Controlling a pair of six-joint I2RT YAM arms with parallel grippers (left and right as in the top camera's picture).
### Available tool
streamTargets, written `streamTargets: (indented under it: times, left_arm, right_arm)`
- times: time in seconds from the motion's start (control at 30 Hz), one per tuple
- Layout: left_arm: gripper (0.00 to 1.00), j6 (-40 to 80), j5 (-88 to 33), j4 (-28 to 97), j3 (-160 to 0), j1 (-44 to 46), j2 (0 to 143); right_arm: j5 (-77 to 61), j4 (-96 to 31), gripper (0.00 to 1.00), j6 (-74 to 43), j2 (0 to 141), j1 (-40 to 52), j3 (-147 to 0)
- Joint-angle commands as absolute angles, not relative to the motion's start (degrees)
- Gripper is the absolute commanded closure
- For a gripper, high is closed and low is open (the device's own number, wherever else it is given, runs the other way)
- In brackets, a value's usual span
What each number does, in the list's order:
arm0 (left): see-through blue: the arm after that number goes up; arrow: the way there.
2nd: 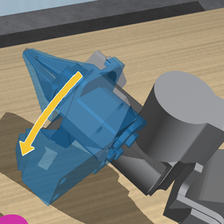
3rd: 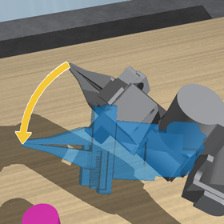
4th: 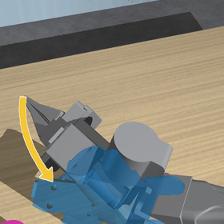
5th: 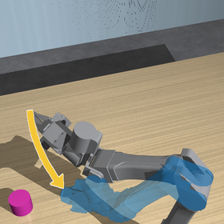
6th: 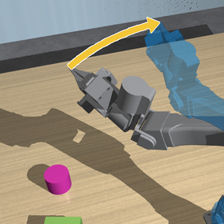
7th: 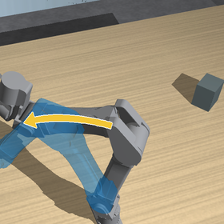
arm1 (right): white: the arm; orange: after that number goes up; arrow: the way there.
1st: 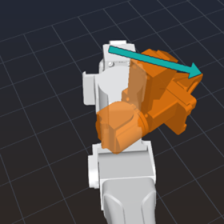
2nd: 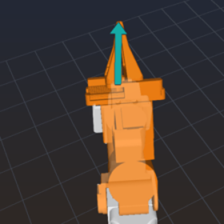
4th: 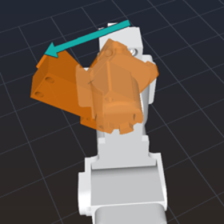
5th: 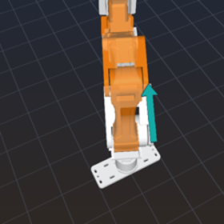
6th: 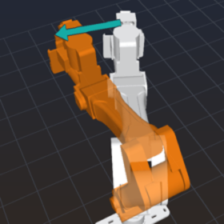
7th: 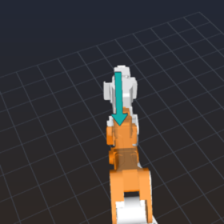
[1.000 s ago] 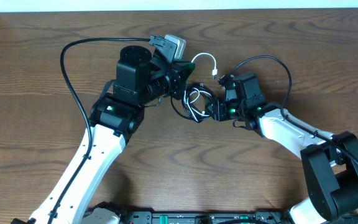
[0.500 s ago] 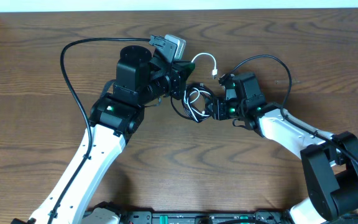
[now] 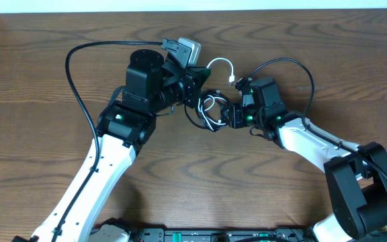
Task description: Untangle cables
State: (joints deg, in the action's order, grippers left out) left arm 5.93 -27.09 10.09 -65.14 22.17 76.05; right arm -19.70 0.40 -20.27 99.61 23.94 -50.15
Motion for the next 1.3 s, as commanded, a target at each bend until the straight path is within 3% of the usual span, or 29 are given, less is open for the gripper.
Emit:
streamTargets:
  times: [0.0, 0.67, 1.27]
  left_arm:
    - [0.92, 5.0, -27.8, 10.2, -66.6, 21.9, 74.8]
    - [0.92, 5.0, -27.8, 10.3, -66.6, 21.9, 74.9]
    - [0.92, 5.0, -27.9, 10.6, -66.6, 21.9, 74.9]
  right_arm:
    - [-19.0, 2.5, 0.58, -19.3, 98.5, 24.3, -50.9]
    - [-20.5, -0.2, 0.56, -20.3, 98.5, 25.0, -50.9]
    - [-15.2, -2.5, 0.66, -20.1, 99.1, 26.5, -50.9]
